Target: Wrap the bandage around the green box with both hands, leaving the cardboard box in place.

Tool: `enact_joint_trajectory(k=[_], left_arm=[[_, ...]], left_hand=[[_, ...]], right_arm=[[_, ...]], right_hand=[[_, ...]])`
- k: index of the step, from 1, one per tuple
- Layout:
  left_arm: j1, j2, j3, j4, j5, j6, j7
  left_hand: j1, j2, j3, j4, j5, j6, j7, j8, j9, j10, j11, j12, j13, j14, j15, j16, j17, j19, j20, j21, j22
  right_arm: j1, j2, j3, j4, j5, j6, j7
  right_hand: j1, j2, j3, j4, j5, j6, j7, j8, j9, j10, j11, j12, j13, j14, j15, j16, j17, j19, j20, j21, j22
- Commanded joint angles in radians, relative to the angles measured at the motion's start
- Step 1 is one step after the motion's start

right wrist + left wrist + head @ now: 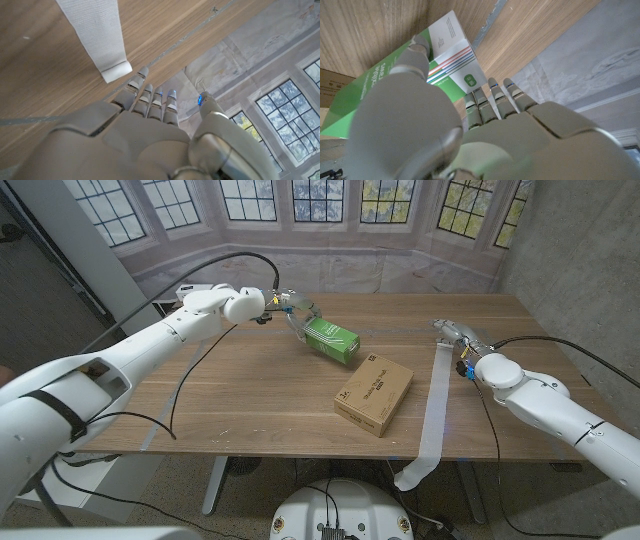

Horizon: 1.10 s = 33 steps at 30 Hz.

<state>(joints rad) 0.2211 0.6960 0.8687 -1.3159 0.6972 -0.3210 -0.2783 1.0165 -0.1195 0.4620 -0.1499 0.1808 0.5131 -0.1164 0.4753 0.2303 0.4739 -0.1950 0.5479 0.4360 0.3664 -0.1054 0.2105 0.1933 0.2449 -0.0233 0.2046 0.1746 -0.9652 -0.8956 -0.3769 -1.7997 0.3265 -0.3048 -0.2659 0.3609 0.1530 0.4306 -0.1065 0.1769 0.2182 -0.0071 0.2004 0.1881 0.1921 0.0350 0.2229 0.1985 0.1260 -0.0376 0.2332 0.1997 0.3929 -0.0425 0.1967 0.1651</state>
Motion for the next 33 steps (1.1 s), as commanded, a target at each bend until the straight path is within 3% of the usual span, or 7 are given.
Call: enact_joint_trajectory(k=[1,10,17,18,22,25,33], left_arm=[[0.008,-0.007,-0.004,0.004,-0.023,0.023,0.001],[0.014,-0.008,-0.005,-0.005,-0.038,0.046,-0.009],[0.019,-0.011,-0.007,-0.013,-0.052,0.057,-0.014],[0.019,-0.012,-0.008,-0.015,-0.054,0.060,-0.015],[0.021,-0.015,-0.010,-0.016,-0.069,0.065,-0.023],[0.026,-0.013,-0.013,-0.024,-0.075,0.075,-0.023],[0.038,-0.005,-0.017,-0.048,-0.084,0.082,-0.031]], left_hand=[[0.008,0.042,0.006,0.007,0.001,0.110,-0.019,0.007,0.002,0.035,-0.021,0.008,0.003,0.007,-0.003,0.002,0.003,0.001,0.000,0.000,0.003],[0.006,0.044,0.007,0.007,0.001,0.110,-0.021,0.009,0.002,0.040,-0.021,0.010,0.007,0.007,-0.003,-0.001,0.003,-0.002,-0.002,-0.002,0.003],[0.005,0.046,0.007,0.008,0.001,0.106,-0.019,0.009,0.001,0.037,-0.021,0.008,0.009,0.003,-0.004,-0.003,0.004,-0.004,-0.002,-0.003,0.003],[0.005,0.046,0.007,0.008,0.001,0.107,-0.019,0.010,0.001,0.037,-0.021,0.008,0.010,0.003,-0.003,-0.004,0.004,-0.004,-0.002,-0.003,0.003],[0.004,0.047,0.008,0.008,0.001,0.108,-0.016,0.011,0.001,0.039,-0.021,0.008,0.011,0.003,-0.003,-0.004,0.004,-0.004,-0.002,-0.003,0.003],[0.003,0.048,0.008,0.008,0.001,0.110,-0.016,0.012,0.001,0.040,-0.021,0.008,0.012,0.003,-0.005,-0.005,0.004,-0.004,-0.003,-0.003,0.003],[0.002,0.050,0.009,0.009,0.000,0.114,-0.016,0.015,0.001,0.046,-0.022,0.010,0.015,0.005,-0.004,-0.005,0.004,-0.005,-0.004,-0.004,0.003]], right_arm=[[0.081,-0.059,-0.071,-0.044,-0.126,-0.140,0.022],[0.122,-0.102,-0.115,-0.096,-0.231,-0.263,0.039],[0.154,-0.110,-0.156,-0.112,-0.309,-0.335,0.054],[0.163,-0.111,-0.166,-0.113,-0.324,-0.344,0.061],[0.200,-0.108,-0.210,-0.108,-0.392,-0.382,0.079],[0.224,-0.097,-0.235,-0.096,-0.434,-0.405,0.090],[0.272,-0.066,-0.297,-0.061,-0.538,-0.453,0.108]], right_hand=[[0.020,-0.002,0.003,-0.018,0.004,0.021,-0.002,0.011,0.002,0.033,-0.005,0.014,0.004,0.020,0.001,0.005,-0.001,0.016,-0.017,0.005,0.003],[0.063,-0.008,0.012,-0.050,0.004,0.071,-0.009,0.019,0.002,0.097,-0.015,0.035,0.009,0.057,-0.013,0.006,-0.007,0.042,-0.016,0.006,0.003],[0.098,-0.022,0.015,-0.068,0.004,0.121,-0.033,0.030,0.002,0.135,-0.043,0.045,0.011,0.078,-0.028,0.002,-0.010,0.050,-0.019,0.003,0.003],[0.116,-0.028,0.019,-0.074,0.004,0.130,-0.038,0.030,0.002,0.148,-0.061,0.048,0.011,0.085,-0.030,0.001,-0.011,0.054,-0.018,0.003,0.003],[0.175,-0.045,0.029,-0.083,0.003,0.176,-0.060,0.038,0.002,0.195,-0.085,0.058,0.012,0.118,-0.046,0.001,-0.013,0.066,-0.018,0.002,0.003],[0.232,-0.061,0.038,-0.085,0.002,0.214,-0.072,0.044,0.002,0.227,-0.095,0.063,0.011,0.149,-0.060,0.002,-0.014,0.082,-0.020,0.003,0.003],[0.307,-0.083,0.048,-0.085,0.001,0.256,-0.083,0.048,0.002,0.274,-0.113,0.070,0.011,0.179,-0.081,0.000,-0.014,0.098,-0.027,0.003,0.003]])
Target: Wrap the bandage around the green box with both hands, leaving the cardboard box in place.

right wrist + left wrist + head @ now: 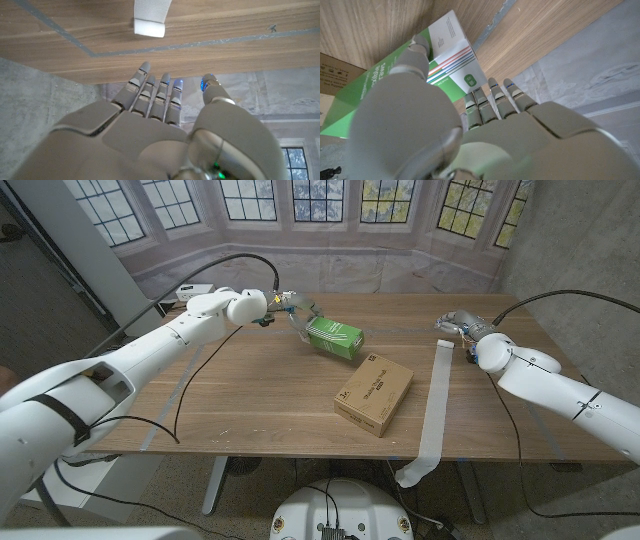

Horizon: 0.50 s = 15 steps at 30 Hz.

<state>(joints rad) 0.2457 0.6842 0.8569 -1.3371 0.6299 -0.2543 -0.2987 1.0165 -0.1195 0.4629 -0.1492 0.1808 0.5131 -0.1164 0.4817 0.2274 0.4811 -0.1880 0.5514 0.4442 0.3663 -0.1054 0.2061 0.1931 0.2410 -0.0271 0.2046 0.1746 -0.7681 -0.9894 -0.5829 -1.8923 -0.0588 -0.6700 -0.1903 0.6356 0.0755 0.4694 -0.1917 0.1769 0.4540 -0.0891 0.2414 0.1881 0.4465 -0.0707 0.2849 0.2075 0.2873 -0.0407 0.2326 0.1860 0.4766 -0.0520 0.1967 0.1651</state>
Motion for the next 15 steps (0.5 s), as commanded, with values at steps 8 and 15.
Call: enact_joint_trajectory(k=[8,15], left_arm=[[0.019,0.006,-0.009,-0.038,-0.024,0.022,-0.015],[0.023,0.006,-0.010,-0.046,-0.029,0.029,-0.022]], left_hand=[[0.001,0.051,0.009,0.008,0.000,0.116,-0.019,0.011,0.003,0.043,-0.029,0.007,0.009,0.007,-0.007,-0.002,0.005,-0.002,-0.001,-0.004,0.003],[0.000,0.052,0.009,0.008,0.000,0.119,-0.018,0.014,0.003,0.043,-0.029,0.006,0.011,0.008,-0.007,-0.002,0.005,-0.002,-0.001,-0.004,0.004]], right_arm=[[0.102,0.042,-0.129,0.061,-0.239,-0.103,0.048],[0.123,0.056,-0.157,0.094,-0.306,-0.101,0.063]], right_hand=[[0.113,-0.033,0.013,0.002,0.001,0.075,-0.016,0.014,0.002,0.078,-0.022,0.017,0.002,0.061,-0.097,0.004,0.001,0.052,-0.026,0.008,0.004],[0.173,-0.057,0.005,0.007,0.003,0.147,-0.034,0.028,0.003,0.147,-0.040,0.032,0.004,0.122,-0.118,0.017,0.005,0.082,-0.035,0.010,0.004]])
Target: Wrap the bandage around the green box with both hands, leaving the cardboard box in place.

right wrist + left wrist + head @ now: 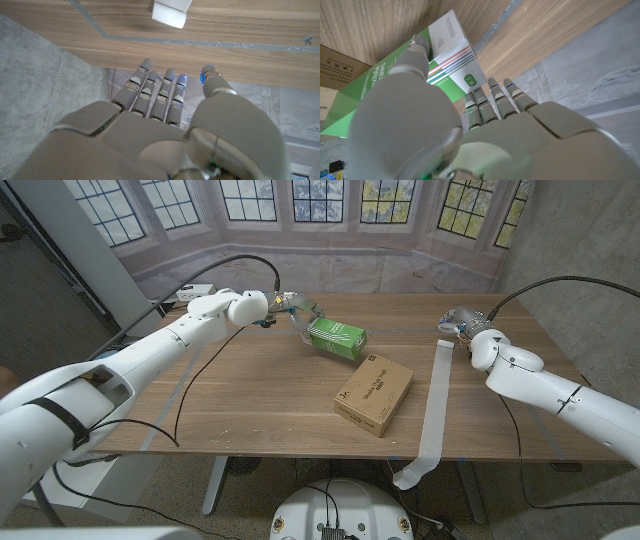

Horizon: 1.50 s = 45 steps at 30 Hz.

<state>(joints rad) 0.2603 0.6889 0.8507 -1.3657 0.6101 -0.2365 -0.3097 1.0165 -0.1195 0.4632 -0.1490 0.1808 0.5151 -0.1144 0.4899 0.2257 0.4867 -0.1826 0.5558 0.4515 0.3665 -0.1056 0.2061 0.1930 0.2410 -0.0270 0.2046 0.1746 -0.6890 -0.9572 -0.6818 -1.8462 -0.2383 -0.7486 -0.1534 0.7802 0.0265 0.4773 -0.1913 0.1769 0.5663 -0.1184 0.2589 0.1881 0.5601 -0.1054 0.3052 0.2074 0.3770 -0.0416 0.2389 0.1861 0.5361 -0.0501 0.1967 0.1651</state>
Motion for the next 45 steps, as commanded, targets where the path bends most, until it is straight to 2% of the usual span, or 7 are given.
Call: enact_joint_trajectory(k=[1,7,11,19,31,45], left_arm=[[0.010,0.002,-0.004,-0.019,-0.010,0.013,-0.013],[0.016,0.003,-0.008,-0.029,-0.015,0.024,-0.018],[0.018,0.002,-0.009,-0.034,-0.019,0.030,-0.022],[0.020,-0.002,-0.007,-0.038,-0.019,0.041,-0.026],[0.021,-0.007,-0.006,-0.032,-0.026,0.050,-0.023],[0.020,-0.006,-0.003,-0.027,-0.031,0.046,-0.025]], left_hand=[[0.000,0.052,0.009,0.007,0.000,0.118,-0.020,0.006,0.005,0.038,-0.034,0.002,0.004,0.008,-0.007,-0.002,0.005,-0.002,-0.001,-0.004,0.004],[0.000,0.053,0.010,0.007,0.000,0.121,-0.020,0.008,0.004,0.042,-0.034,0.003,0.006,0.010,-0.008,-0.002,0.005,-0.003,0.000,-0.004,0.004],[-0.001,0.054,0.010,0.007,0.000,0.122,-0.019,0.010,0.004,0.043,-0.034,0.003,0.007,0.013,-0.008,-0.001,0.005,-0.003,0.000,-0.004,0.004],[-0.002,0.055,0.011,0.007,0.000,0.125,-0.020,0.012,0.004,0.046,-0.034,0.003,0.009,0.013,-0.008,-0.002,0.005,-0.003,0.000,-0.004,0.004],[-0.005,0.059,0.012,0.009,0.000,0.128,-0.022,0.015,0.003,0.048,-0.034,0.003,0.012,0.014,-0.010,-0.003,0.006,-0.003,-0.001,-0.005,0.004],[-0.006,0.060,0.014,0.008,-0.001,0.127,-0.023,0.017,0.003,0.049,-0.035,0.001,0.016,0.015,-0.010,-0.004,0.006,-0.002,0.000,-0.004,0.004]], right_arm=[[0.047,0.025,-0.062,0.053,-0.135,-0.022,0.030],[0.061,0.043,-0.079,0.103,-0.174,0.001,0.041],[0.064,0.054,-0.085,0.137,-0.197,0.019,0.038],[0.080,0.069,-0.100,0.186,-0.231,0.041,0.066],[0.113,0.084,-0.137,0.239,-0.291,0.062,0.136],[0.110,0.104,-0.141,0.282,-0.327,0.076,0.136]], right_hand=[[0.038,-0.011,-0.004,0.007,0.004,0.043,-0.005,0.011,0.003,0.040,-0.008,0.013,0.004,0.045,-0.122,0.014,0.006,0.027,-0.040,0.010,0.004],[0.079,-0.029,-0.015,0.009,0.006,0.088,-0.014,0.019,0.004,0.092,-0.029,0.025,0.006,0.086,-0.144,0.022,0.008,0.055,-0.049,0.013,0.004],[0.097,-0.035,-0.022,0.011,0.007,0.109,-0.016,0.021,0.005,0.111,-0.032,0.029,0.007,0.114,-0.154,0.030,0.011,0.070,-0.055,0.015,0.005],[0.130,-0.044,-0.023,0.005,0.009,0.117,-0.019,0.019,0.005,0.116,-0.029,0.027,0.008,0.126,-0.165,0.030,0.012,0.082,-0.062,0.015,0.005],[0.157,-0.051,-0.027,0.008,0.011,0.125,-0.024,0.016,0.006,0.129,-0.034,0.028,0.009,0.142,-0.172,0.033,0.014,0.085,-0.066,0.012,0.005],[0.181,-0.053,-0.034,0.014,0.012,0.144,-0.023,0.016,0.006,0.152,-0.035,0.035,0.015,0.169,-0.178,0.042,0.021,0.098,-0.072,0.013,0.006]])
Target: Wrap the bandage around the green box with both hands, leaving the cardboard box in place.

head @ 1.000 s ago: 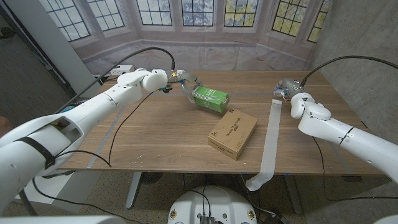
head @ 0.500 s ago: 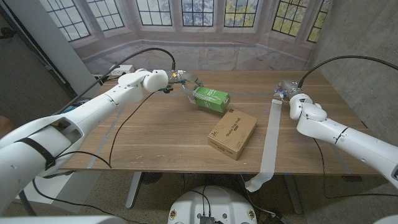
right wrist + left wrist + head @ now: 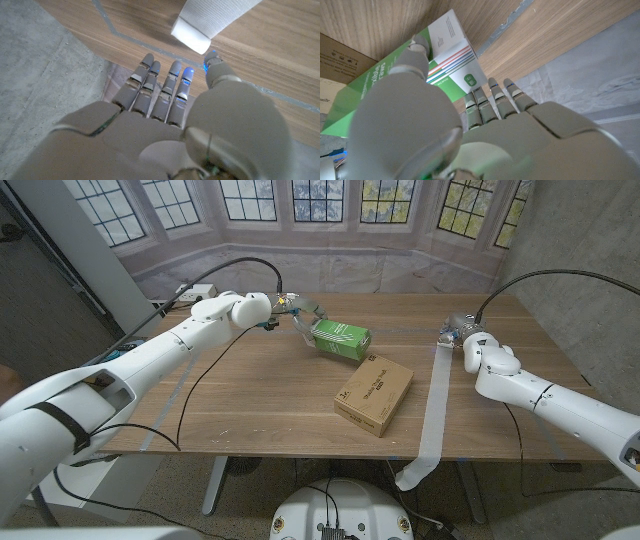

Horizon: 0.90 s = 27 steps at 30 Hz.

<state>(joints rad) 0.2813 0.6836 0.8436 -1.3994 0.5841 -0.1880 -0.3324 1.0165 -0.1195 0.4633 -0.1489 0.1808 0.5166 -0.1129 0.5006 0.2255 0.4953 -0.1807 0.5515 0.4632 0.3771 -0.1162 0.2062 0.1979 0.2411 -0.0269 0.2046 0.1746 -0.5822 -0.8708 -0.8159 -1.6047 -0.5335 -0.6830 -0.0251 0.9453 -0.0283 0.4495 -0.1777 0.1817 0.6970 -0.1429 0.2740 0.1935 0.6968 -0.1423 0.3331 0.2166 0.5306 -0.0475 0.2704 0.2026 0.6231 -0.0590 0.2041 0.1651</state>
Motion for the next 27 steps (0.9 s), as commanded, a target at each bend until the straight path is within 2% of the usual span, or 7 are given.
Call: enact_joint_trajectory(k=[1,12,19,27], left_arm=[[-0.002,-0.001,0.005,0.007,-0.005,-0.003,-0.003],[-0.002,-0.002,0.006,0.004,-0.008,-0.002,-0.006],[0.001,-0.001,0.007,-0.004,-0.008,0.004,-0.012],[0.004,-0.001,0.007,-0.012,-0.008,0.007,-0.015]], left_hand=[[-0.006,0.060,0.014,0.007,-0.001,0.125,-0.024,0.007,0.003,0.041,-0.037,0.005,0.004,0.004,0.000,-0.004,0.001,-0.003,0.000,-0.005,0.004],[-0.007,0.062,0.014,0.007,-0.001,0.127,-0.026,0.009,0.002,0.041,-0.036,0.004,0.007,0.005,0.000,-0.005,0.001,-0.003,-0.001,-0.005,0.004],[-0.009,0.063,0.014,0.007,-0.002,0.127,-0.026,0.011,0.002,0.041,-0.036,0.003,0.009,0.004,0.000,-0.005,0.002,-0.003,0.000,-0.005,0.004],[-0.010,0.065,0.013,0.007,-0.002,0.128,-0.028,0.013,0.002,0.043,-0.037,0.002,0.011,0.004,0.000,-0.005,0.002,-0.003,0.000,-0.005,0.004]], right_arm=[[0.003,0.018,-0.007,0.043,-0.032,0.012,0.009],[0.002,0.033,-0.009,0.076,-0.046,0.024,-0.012],[-0.001,0.042,-0.010,0.094,-0.054,0.032,-0.034],[-0.009,0.048,-0.009,0.106,-0.057,0.035,-0.056]], right_hand=[[0.019,0.001,-0.007,-0.001,0.008,0.015,0.002,0.001,0.001,0.016,0.002,0.007,0.006,0.016,-0.173,0.010,0.005,0.012,-0.063,0.005,0.006],[0.039,0.003,-0.011,0.001,0.009,0.029,-0.001,0.001,0.001,0.037,0.000,0.016,0.013,0.029,-0.176,0.016,0.013,0.017,-0.066,0.004,0.006],[0.065,0.007,-0.013,0.001,0.010,0.056,-0.004,0.005,0.002,0.067,-0.009,0.031,0.020,0.050,-0.179,0.024,0.022,0.024,-0.071,0.003,0.006],[0.088,0.009,-0.017,0.002,0.009,0.087,-0.004,0.009,0.002,0.090,-0.007,0.043,0.028,0.074,-0.181,0.035,0.032,0.033,-0.077,0.003,0.007]])
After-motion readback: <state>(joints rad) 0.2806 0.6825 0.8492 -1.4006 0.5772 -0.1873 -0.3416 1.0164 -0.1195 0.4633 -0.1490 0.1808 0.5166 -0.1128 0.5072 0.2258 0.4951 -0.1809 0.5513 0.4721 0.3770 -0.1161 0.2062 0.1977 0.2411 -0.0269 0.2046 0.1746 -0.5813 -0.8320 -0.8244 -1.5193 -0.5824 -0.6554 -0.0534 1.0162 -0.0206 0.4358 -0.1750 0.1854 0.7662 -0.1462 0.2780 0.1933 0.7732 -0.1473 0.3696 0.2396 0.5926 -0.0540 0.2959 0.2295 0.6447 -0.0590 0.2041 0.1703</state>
